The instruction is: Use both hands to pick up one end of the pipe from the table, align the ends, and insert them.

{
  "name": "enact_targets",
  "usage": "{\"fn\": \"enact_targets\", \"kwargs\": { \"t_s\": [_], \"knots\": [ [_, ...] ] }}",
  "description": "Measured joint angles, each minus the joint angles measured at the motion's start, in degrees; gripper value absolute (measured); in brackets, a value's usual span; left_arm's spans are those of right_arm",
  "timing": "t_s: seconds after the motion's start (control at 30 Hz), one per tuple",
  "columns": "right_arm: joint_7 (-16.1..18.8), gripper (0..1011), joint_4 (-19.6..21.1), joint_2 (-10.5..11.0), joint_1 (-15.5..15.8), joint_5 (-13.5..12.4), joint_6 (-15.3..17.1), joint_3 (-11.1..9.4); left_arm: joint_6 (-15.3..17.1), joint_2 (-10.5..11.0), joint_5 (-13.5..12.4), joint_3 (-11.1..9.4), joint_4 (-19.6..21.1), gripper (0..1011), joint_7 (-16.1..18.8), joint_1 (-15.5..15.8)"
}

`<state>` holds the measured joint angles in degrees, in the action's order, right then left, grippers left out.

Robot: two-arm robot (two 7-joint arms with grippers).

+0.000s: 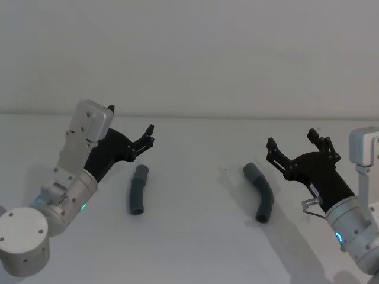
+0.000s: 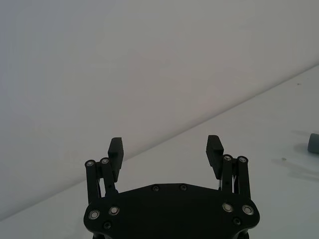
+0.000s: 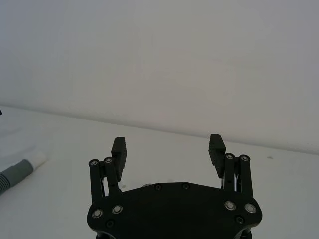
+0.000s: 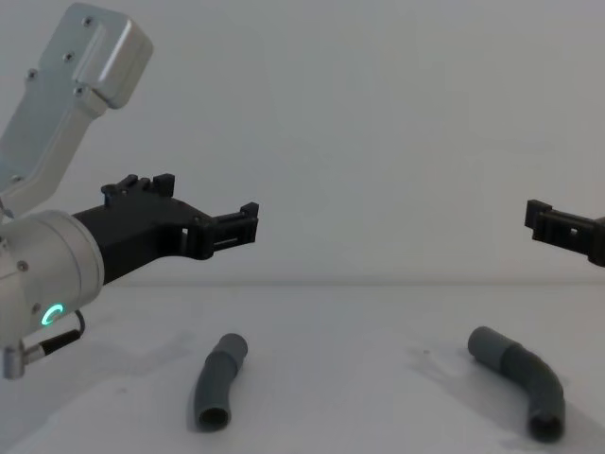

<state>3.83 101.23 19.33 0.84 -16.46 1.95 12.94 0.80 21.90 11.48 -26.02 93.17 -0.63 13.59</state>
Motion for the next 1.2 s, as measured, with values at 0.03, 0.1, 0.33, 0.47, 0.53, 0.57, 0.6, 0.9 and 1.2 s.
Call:
{"fn": "enact_targets", "kwargs": {
  "t_s": [0.03,0.1,0.33,0.47,0.53,0.57,0.6,0.9,1.2],
  "knots": [
    [0.0,1005,0.0,0.0,0.0,0.0,0.0,0.0,0.0,0.0,0.0,0.0,0.0,1000,0.0,0.0],
    [0.0,1004,0.0,0.0,0.0,0.0,0.0,0.0,0.0,0.0,0.0,0.0,0.0,1000,0.0,0.0],
    [0.0,1004,0.0,0.0,0.0,0.0,0.0,0.0,0.0,0.0,0.0,0.0,0.0,1000,0.0,0.0],
    [0.0,1004,0.0,0.0,0.0,0.0,0.0,0.0,0.0,0.0,0.0,0.0,0.0,1000,0.0,0.0],
    [0.0,1005,0.0,0.0,0.0,0.0,0.0,0.0,0.0,0.0,0.0,0.0,0.0,1000,0.0,0.0],
    [0.0,1006,0.0,0.0,0.0,0.0,0.0,0.0,0.0,0.0,0.0,0.0,0.0,1000,0.0,0.0],
    [0.0,1005,0.0,0.0,0.0,0.0,0.0,0.0,0.0,0.0,0.0,0.0,0.0,1000,0.0,0.0],
    [0.0,1005,0.0,0.0,0.0,0.0,0.0,0.0,0.0,0.0,0.0,0.0,0.0,1000,0.0,0.0],
    [0.0,1004,0.0,0.0,0.0,0.0,0.0,0.0,0.0,0.0,0.0,0.0,0.0,1000,0.0,0.0]
  ]
}}
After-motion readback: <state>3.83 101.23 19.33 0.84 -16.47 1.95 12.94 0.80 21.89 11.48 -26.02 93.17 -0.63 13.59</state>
